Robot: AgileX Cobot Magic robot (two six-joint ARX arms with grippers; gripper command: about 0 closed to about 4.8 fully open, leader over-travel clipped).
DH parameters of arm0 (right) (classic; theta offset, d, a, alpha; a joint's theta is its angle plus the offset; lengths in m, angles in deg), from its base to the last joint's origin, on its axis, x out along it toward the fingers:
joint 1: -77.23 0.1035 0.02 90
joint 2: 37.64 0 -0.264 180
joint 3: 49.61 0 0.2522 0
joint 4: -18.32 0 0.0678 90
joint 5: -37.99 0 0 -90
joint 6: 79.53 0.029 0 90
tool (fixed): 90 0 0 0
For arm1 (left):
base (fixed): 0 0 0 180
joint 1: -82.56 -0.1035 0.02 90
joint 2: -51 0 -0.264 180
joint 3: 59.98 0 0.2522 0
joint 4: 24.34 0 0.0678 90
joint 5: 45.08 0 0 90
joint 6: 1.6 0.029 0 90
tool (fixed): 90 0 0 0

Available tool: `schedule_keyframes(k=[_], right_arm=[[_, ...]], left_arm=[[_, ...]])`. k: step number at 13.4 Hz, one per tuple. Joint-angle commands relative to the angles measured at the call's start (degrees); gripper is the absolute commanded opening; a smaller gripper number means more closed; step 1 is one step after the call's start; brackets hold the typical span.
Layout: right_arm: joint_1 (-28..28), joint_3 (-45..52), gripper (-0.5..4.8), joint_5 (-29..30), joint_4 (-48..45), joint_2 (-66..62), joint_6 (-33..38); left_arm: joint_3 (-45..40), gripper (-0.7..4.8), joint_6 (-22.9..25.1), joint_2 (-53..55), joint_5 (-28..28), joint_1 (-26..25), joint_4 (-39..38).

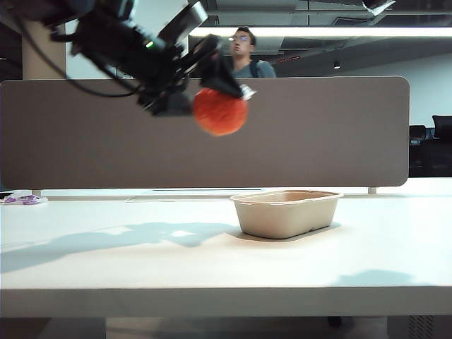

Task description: Pick up the orange and place it into the paper lunchbox.

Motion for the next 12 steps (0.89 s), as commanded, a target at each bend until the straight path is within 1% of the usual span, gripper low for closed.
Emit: schedule_keyframes(k=[1, 2, 3, 4, 7, 9, 12], right_arm=[[0.09, -0.39, -0.02, 0.13, -0.68, 0.09, 0.24], [0.09, -0.39, -0.02, 0.13, -0.68, 0.11, 0.24], [0.04, -0.42, -0.02, 0.09, -0.79, 0.09, 0.22], [0.04, -0.39, -0.02, 0.04, -0.66, 0.09, 0.22], [0.04, -0.39, -0.02, -0.11, -0.52, 0.07, 0.22], [0.0, -0.39, -0.02, -3.1, 0.57, 0.07, 0.22], [-0.02, -0.39, -0.02, -5.49, 1.29, 0.07, 0.22]], left_arm=[[10.14, 3.98, -0.04, 10.03, -0.72, 3.48, -0.15], [11.56, 3.98, -0.04, 11.54, -0.74, 3.91, -0.13], [16.11, 3.98, 0.17, 17.9, -0.96, 5.92, 0.48], [16.96, 3.98, 0.17, 19.76, -0.96, 6.43, 0.74], [17.33, 3.98, 0.2, 22.38, -1.03, 7.04, 0.9], [17.25, 4.03, 0.17, 23.98, -0.94, 7.08, 0.55], [17.25, 4.04, 0.39, 23.96, -0.98, 7.08, -0.11]])
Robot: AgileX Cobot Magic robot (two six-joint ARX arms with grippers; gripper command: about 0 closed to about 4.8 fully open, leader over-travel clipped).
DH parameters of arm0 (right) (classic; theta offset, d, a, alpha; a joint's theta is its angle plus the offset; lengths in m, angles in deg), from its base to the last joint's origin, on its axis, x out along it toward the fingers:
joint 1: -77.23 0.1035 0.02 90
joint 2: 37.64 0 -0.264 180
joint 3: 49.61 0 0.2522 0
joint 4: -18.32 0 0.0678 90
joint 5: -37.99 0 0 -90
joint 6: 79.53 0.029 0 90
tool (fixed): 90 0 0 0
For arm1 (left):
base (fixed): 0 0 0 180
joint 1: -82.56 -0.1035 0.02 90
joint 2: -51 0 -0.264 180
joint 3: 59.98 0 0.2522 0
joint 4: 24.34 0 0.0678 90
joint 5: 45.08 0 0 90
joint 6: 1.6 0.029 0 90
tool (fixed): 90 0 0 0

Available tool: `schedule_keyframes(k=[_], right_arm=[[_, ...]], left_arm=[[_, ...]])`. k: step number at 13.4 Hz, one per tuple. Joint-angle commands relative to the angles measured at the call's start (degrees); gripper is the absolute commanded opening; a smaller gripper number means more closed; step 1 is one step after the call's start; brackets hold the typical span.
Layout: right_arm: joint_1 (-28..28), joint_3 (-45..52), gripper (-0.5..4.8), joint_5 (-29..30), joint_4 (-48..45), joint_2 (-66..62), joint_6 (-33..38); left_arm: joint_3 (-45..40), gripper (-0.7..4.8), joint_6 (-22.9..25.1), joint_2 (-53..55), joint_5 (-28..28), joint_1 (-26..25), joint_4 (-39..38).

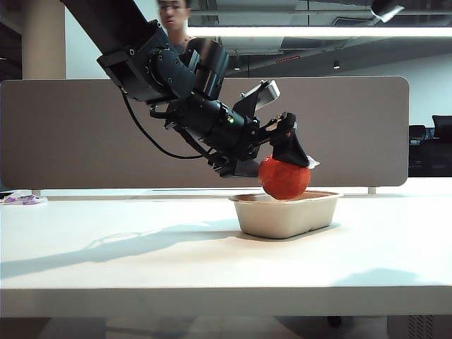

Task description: Pick up the orange and place it into the paper lunchbox.

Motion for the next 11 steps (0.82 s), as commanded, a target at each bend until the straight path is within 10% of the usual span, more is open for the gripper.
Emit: schedule_keyframes(k=[1, 7, 8, 9, 11], right_arm=[[0.0, -0.39, -0.02, -2.45, 0.13, 0.09, 0.22], [0.0, -0.39, -0.01, -6.34, -1.36, 0.46, 0.2], [0.0, -0.39, -0.02, -9.31, -2.47, 1.4, 0.2], [0.02, 4.66, -0.01, -10.1, -4.2, 9.57, -0.17], [0.02, 7.85, -0.01, -10.05, -6.6, 12.28, -0.17]], left_arm=[[0.31, 4.04, 0.44, -0.28, 0.15, 0.15, 0.17], [0.57, 4.63, 0.26, -5.11, 0.48, 0.02, -4.76], [0.57, -0.14, 0.46, -11.3, -0.35, 0.02, -13.27], [-7.61, -0.05, 6.8, -33.62, -3.74, 0.07, -21.73], [-11.08, -0.05, 6.91, -37.09, -4.22, 0.07, -21.2]])
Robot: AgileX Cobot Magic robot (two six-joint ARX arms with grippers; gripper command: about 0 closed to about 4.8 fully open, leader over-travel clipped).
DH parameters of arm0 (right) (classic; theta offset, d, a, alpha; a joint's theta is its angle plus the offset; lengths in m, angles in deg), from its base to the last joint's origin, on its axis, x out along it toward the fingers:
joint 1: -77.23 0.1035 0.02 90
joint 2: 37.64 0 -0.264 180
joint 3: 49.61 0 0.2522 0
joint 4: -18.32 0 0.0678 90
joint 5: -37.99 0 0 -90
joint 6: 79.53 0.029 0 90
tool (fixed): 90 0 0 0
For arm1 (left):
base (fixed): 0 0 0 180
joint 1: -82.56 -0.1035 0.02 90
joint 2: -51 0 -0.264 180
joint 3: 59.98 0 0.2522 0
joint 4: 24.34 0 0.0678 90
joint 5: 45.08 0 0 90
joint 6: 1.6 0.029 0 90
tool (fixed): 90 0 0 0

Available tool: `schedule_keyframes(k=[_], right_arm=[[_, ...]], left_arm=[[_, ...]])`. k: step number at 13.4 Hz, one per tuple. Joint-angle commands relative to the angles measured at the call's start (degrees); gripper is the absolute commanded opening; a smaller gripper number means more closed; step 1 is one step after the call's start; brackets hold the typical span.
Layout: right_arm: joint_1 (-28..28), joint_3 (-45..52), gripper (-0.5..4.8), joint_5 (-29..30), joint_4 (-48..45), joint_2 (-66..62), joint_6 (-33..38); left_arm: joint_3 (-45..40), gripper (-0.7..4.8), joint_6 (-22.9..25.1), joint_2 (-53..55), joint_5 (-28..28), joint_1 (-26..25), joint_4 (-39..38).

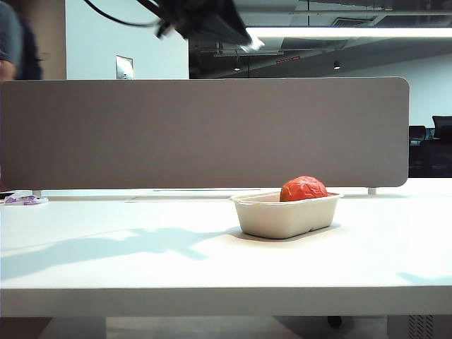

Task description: Pick up the orange and place it into the paper lunchbox.

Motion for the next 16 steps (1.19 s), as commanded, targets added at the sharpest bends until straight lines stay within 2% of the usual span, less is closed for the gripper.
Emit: schedule_keyframes(k=[1, 5, 6, 9, 13, 14, 16], right_arm=[[0.02, 4.85, -0.01, 0.55, -5.07, 4.11, 0.0], [0.02, 11.91, -0.01, 1.86, -11.39, 10.14, 0.0], [0.02, 14.8, -0.02, 1.81, -13.75, 12.7, 0.0], [-0.02, 20.15, 0.0, -1.75, -17.42, 18.05, 0.0], [0.02, 22.49, 0.0, -3.26, -17.18, 21.68, 0.11], [0.0, 22.93, 0.0, -3.23, -13.68, 25.16, 0.17], [0.02, 22.93, 0.0, -3.23, -12.48, 27.28, 0.17]], left_arm=[[-5.05, -0.05, 0.26, -4.85, -1.4, 0.11, 1.01], [-13.64, -0.05, 0.28, -11.96, -2.05, 0.11, 3.82], [-18.05, -0.05, 0.31, -15.69, -3.61, 0.11, 5.66], [-26.27, -0.05, 1.31, -23.26, -6.71, 0.09, 8.35], [-32.7, -0.05, 1.14, -30.16, -9.2, 0.04, 8.5], [-38.77, -0.05, 1.11, -38.88, -9.66, 0.04, 8.7], [-43.43, -0.05, 1.01, -46.6, -13.46, 0.04, 7.96]])
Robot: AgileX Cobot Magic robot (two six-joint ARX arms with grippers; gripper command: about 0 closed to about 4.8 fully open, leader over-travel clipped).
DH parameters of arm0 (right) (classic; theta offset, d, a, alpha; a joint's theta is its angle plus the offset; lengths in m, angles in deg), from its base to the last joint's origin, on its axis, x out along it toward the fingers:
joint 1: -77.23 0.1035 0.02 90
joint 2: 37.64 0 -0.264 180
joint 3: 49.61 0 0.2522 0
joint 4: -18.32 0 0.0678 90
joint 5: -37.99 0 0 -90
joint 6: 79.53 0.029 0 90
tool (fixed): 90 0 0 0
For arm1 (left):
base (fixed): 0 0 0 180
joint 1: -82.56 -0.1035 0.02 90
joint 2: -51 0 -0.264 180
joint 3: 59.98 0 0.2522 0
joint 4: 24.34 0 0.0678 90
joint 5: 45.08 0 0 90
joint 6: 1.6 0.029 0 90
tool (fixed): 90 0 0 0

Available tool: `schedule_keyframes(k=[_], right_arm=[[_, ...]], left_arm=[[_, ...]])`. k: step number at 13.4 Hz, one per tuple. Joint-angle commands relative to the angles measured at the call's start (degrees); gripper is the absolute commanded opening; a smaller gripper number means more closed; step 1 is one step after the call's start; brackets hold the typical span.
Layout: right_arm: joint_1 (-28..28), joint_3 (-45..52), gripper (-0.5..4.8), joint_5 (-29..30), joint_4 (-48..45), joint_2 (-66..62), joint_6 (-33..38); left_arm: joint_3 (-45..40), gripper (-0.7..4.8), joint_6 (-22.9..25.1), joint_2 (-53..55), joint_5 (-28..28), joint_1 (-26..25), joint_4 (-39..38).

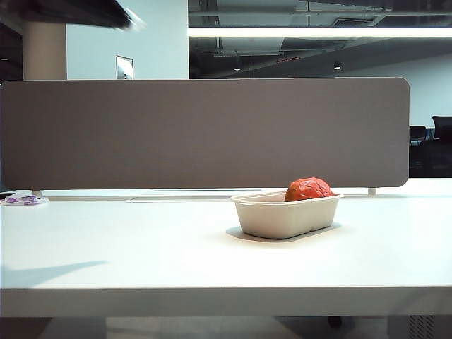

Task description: Pick up the orange and place it into the paper lunchbox.

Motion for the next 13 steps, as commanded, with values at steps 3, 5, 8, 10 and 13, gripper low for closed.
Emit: schedule_keyframes(k=[3, 5, 8, 10, 13], right_arm=[[0.0, -0.07, 0.0, 0.09, 0.76, 2.47, 0.17], [0.04, -0.07, 0.0, -0.11, 1.38, 2.56, 0.17], [0.02, -0.07, 0.0, -0.07, 1.38, 2.56, 0.17], [0.02, -0.07, 0.0, -0.09, 1.38, 2.56, 0.17], [0.02, -0.07, 0.0, -0.09, 1.4, 2.56, 0.17]], left_arm=[[-19.1, -0.06, -2.29, -42.91, -21.55, 0.0, -11.28], [-29.53, -0.06, -2.43, -45.29, -8.9, -19.87, -0.72], [-29.53, -0.06, -2.62, -45.29, -8.5, -27.19, -2.03], [-31.12, -0.05, -2.6, -45.29, -8.5, -30.73, -4.5], [-32.85, -0.05, -2.6, -45.29, -8.55, -30.69, -6.16]])
